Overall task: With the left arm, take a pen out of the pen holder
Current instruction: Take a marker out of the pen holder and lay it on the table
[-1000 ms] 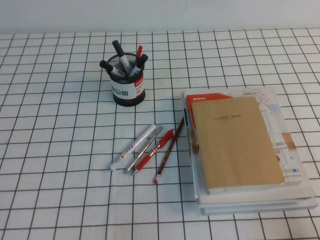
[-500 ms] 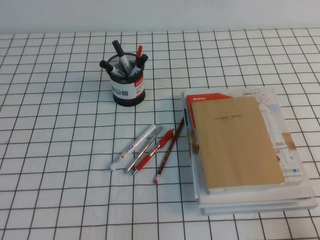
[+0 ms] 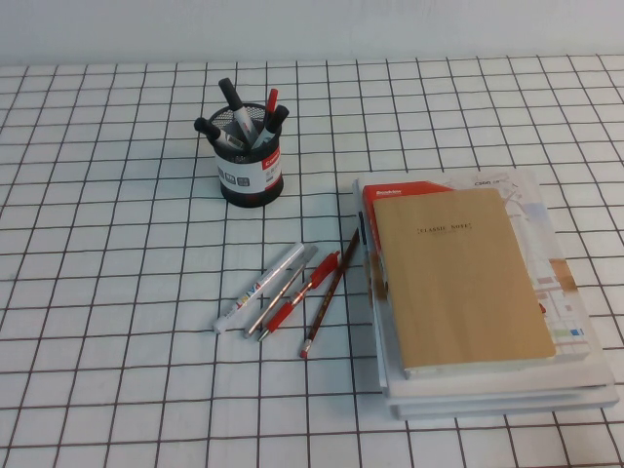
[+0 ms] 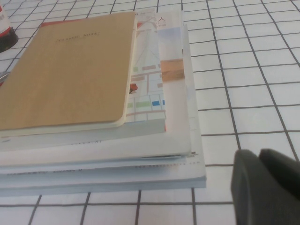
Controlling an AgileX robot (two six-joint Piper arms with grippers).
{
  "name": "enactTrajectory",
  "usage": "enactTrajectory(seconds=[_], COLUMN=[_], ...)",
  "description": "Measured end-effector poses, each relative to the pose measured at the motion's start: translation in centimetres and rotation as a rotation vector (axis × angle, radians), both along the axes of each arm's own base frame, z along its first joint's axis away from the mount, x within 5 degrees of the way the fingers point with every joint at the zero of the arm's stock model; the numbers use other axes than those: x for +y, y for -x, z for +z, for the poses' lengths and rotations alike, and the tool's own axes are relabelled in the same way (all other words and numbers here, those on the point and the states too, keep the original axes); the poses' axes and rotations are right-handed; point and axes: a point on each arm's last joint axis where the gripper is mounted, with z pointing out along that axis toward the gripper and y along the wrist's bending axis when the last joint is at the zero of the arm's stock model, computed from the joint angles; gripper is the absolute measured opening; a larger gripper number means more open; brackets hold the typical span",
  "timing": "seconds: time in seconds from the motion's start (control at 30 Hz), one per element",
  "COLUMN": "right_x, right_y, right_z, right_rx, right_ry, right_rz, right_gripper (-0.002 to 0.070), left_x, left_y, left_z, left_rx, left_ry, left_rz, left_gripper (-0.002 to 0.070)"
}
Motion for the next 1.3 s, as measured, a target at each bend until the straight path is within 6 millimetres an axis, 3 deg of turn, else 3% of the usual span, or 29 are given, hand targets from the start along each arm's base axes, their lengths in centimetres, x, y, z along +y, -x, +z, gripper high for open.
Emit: enactTrajectory(seconds=[0.23,0.4,0.53,0.73,0.9,1.13,1.3], right_x=[0.0,0.0,0.0,0.0,0.0,0.0,0.0], right_y=[0.0,0.0,0.0,0.0,0.0,0.0,0.0], right_z=[0.0,0.0,0.0,0.0,0.0,0.0,0.0], right_rx=[0.000,0.000,0.000,0.000,0.000,0.000,0.000], right_ry=[0.000,0.000,0.000,0.000,0.000,0.000,0.000], right_rz=[0.000,0.000,0.000,0.000,0.000,0.000,0.000], right_gripper=[-0.0015,-0.0015,-0.0015,-0.0015,-0.0015,-0.0015,-0.0015], left_x=[-0.6,-0.8,-0.8,-0.4,-1.1,-5.3,-7.1], left_y=[-2.6,-6.6,-10.2,-14.9,-17.2,-18.2,-18.3], left_z=[5.4,8.0,8.9,8.4,6.9,5.2,4.8], left_rx=[0.096,0.183,0.255,0.341,0.364,0.360,0.342], left_ry=[-0.090,-0.178,-0.215,-0.230,-0.299,-0.393,-0.419], left_rz=[-0.065,-0.086,-0.095,-0.057,-0.040,-0.169,-0.203], left_gripper=[0.0000,0.0000,0.0000,0.0000,0.0000,0.0000,0.0000])
